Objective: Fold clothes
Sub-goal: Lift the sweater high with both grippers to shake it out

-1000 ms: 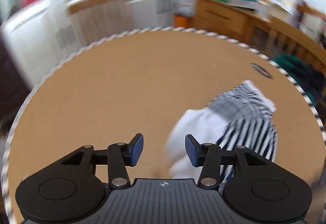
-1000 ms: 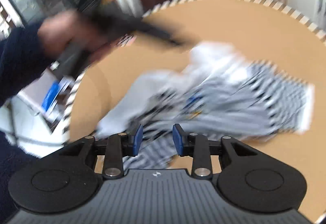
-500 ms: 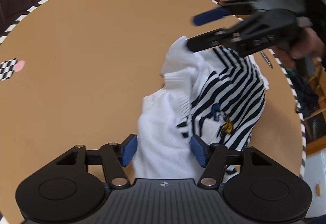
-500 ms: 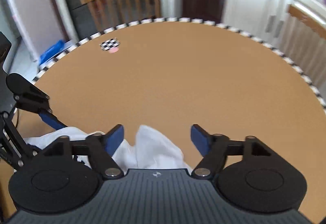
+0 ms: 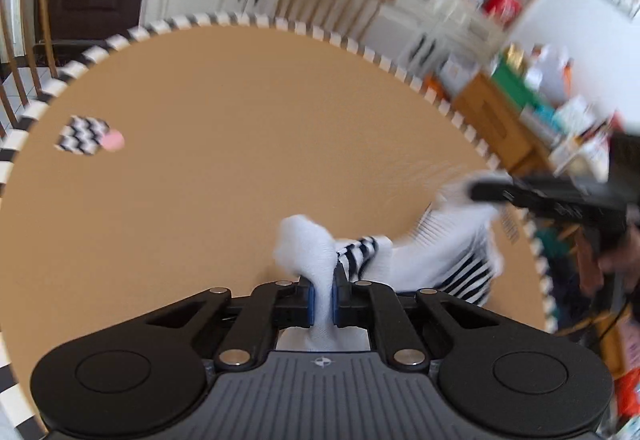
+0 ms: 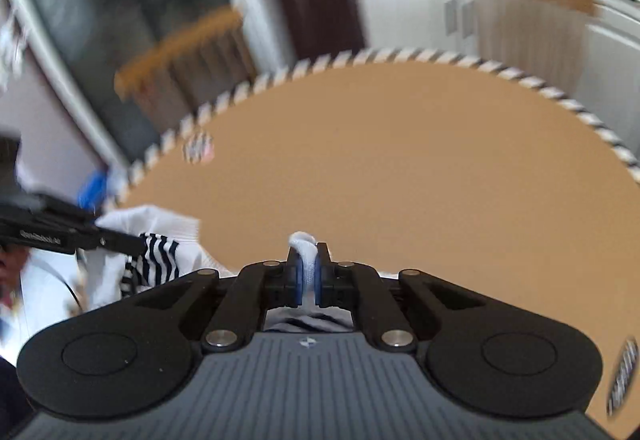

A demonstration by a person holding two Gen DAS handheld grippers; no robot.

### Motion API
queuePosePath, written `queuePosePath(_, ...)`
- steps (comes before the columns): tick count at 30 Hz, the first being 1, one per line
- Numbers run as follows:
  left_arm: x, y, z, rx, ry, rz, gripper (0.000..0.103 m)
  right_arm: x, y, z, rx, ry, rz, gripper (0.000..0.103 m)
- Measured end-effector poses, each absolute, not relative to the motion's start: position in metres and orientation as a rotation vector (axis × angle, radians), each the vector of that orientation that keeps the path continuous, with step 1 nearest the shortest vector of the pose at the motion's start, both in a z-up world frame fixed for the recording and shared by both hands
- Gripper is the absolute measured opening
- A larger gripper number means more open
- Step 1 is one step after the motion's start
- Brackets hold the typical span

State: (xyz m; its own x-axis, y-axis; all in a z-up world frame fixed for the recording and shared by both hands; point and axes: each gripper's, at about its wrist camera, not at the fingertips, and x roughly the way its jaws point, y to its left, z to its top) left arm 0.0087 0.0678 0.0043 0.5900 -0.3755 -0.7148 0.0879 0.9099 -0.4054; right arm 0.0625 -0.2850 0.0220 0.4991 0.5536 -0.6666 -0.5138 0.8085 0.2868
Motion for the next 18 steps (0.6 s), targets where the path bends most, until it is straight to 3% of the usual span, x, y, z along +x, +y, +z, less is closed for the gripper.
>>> queuePosePath(11, -0.085, 0.114, 0.199, -0.395, 0.496, -0.586, 0.008, -0.073, -0.362, 0.222, 0.211, 0.381, 0.495, 0.005)
queuePosePath(14, -0.075, 0.102, 0.258, -0.343, 0.385, -0.707, 0.008, -0.072, -0.379, 0.28, 0.163, 0.257, 0.461, 0.005)
queuePosePath(18, -0.009, 0.074, 0.307, -0.295, 0.34, -0.731, 0.008, -0.011, -0.378, 0.318, 0.064, 0.174, 0.369, 0.005)
